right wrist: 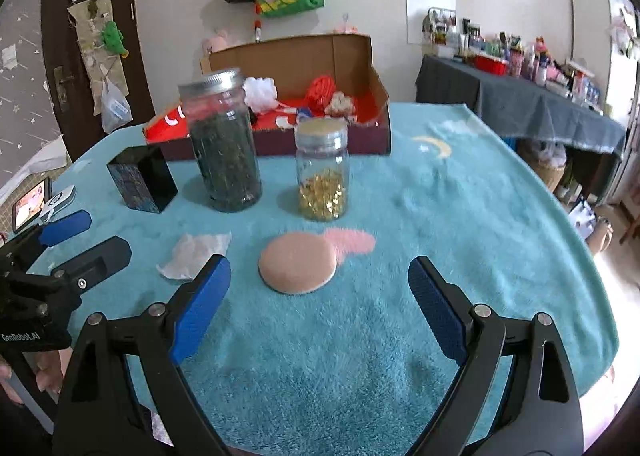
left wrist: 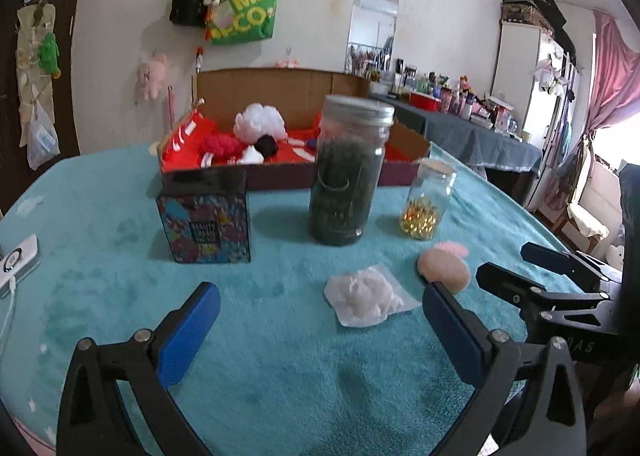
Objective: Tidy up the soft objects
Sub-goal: 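Withdraw both tools from the box back over the table, then grasp the white tissue with the left tool while the right tool grasps the tan round puff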
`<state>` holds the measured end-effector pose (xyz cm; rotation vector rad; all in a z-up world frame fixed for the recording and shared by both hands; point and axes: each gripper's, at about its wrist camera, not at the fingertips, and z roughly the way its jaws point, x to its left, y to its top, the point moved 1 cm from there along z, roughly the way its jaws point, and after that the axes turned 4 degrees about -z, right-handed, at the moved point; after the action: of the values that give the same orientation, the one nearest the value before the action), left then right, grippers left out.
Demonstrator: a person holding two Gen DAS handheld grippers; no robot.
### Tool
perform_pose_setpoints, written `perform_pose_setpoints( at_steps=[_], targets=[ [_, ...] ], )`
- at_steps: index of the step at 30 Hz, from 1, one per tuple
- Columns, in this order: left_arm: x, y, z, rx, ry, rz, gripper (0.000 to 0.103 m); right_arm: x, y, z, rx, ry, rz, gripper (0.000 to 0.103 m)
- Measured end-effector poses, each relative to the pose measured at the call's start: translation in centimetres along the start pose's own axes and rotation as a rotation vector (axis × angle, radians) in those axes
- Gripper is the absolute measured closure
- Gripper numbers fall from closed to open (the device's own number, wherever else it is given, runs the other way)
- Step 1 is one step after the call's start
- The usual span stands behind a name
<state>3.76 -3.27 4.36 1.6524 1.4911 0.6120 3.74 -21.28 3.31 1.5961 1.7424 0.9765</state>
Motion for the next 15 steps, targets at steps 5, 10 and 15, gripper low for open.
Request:
perform_pose_setpoints(
  at_steps=[5, 10, 15],
  targets=[
    [-0.2, -0.1, 1.3, 0.044, -0.011, -0.005, 0.000, -0.8, -0.2, 1.2, 0.036, -0.001, 0.003, 0.012],
    [-0.6, 0.0, 2.7, 0.095, -0.022, 0.005, 0.000, -1.2, 0.1, 2.8, 0.084, 0.043, -0.007, 0.012],
    [-1.1, 0.4, 4.3, 0.145, -0.019, 0.034, 0.006, -1.4, 0.9, 4.2, 0.122, 0.071, -0.048, 0.012]
  ],
)
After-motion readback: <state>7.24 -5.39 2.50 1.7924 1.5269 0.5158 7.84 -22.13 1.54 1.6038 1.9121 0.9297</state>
